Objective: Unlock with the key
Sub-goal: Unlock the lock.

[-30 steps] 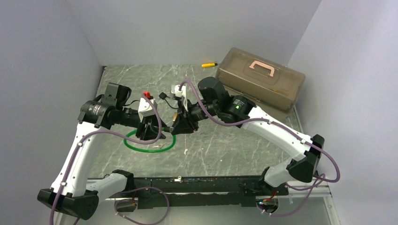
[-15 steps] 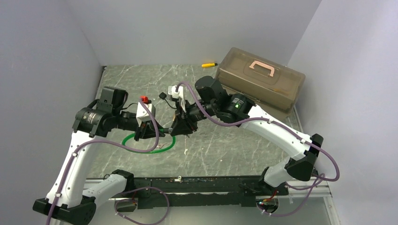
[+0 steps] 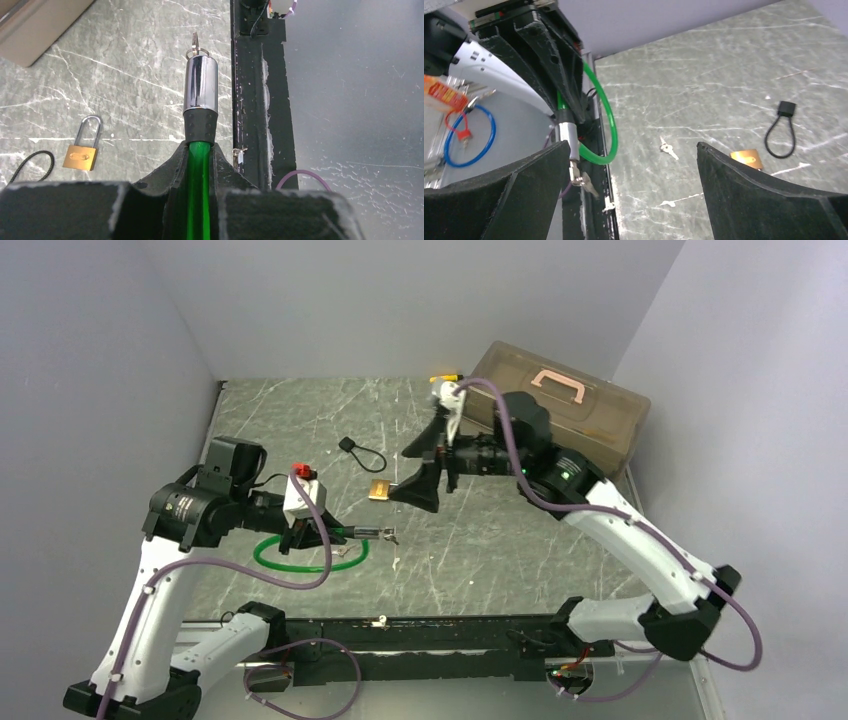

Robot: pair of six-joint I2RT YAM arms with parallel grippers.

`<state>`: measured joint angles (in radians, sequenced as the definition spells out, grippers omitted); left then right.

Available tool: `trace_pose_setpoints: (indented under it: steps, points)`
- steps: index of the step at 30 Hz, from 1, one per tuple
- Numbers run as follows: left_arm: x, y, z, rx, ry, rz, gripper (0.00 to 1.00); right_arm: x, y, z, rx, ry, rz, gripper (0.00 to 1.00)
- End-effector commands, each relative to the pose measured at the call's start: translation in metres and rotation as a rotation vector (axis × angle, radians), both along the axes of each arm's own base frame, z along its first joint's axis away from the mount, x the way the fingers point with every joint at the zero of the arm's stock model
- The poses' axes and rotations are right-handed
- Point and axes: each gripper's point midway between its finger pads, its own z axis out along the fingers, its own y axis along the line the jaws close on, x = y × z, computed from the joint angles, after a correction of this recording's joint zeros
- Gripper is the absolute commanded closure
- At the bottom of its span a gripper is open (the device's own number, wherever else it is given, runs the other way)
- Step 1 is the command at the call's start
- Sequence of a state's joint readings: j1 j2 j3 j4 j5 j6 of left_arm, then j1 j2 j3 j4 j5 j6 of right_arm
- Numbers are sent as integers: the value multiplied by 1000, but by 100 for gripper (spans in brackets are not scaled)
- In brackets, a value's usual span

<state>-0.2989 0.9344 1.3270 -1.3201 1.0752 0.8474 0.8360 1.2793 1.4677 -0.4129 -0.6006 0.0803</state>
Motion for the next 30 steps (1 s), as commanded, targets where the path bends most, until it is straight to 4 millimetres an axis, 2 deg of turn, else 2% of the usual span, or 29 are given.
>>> trace_pose_setpoints:
  steps: [1, 2, 3, 4, 6, 7, 9, 12, 15, 19, 26, 30]
  points:
    - [-6, -2, 29, -59, -87, -26, 100, 6, -21, 25, 157, -13, -118, 0]
    - [-6, -2, 33, -65, -95, -28, 100, 6, -26, 20, 160, -14, -130, 2]
    - [-7, -3, 37, -74, -103, -33, 100, 4, -29, 19, 167, -28, -122, 11]
    - [-7, -3, 40, -80, -106, -31, 100, 1, -31, 18, 165, -41, -106, 25]
    - [-6, -4, 44, -92, -106, -24, 100, -4, -32, 12, 138, -44, -78, 65]
    - [-5, -4, 46, -94, -108, -21, 100, -7, -31, 7, 118, -29, -62, 77]
    - [-2, -5, 47, -94, -114, -18, 100, -15, -30, 0, 104, -4, -17, 73]
    - [1, -4, 46, -88, -114, -7, 100, -38, -27, 4, 141, 2, 124, 53]
    - [1, -4, 44, -86, -114, -7, 100, -48, -25, 8, 168, 4, 194, 48]
    - [2, -5, 47, -89, -116, -5, 100, -61, -21, 8, 179, 26, 299, 47]
    - [3, -5, 49, -94, -120, -8, 100, -57, -11, -1, 161, 89, 341, 52]
    - [3, -5, 50, -94, -124, -6, 100, -54, -8, -1, 162, 91, 334, 62]
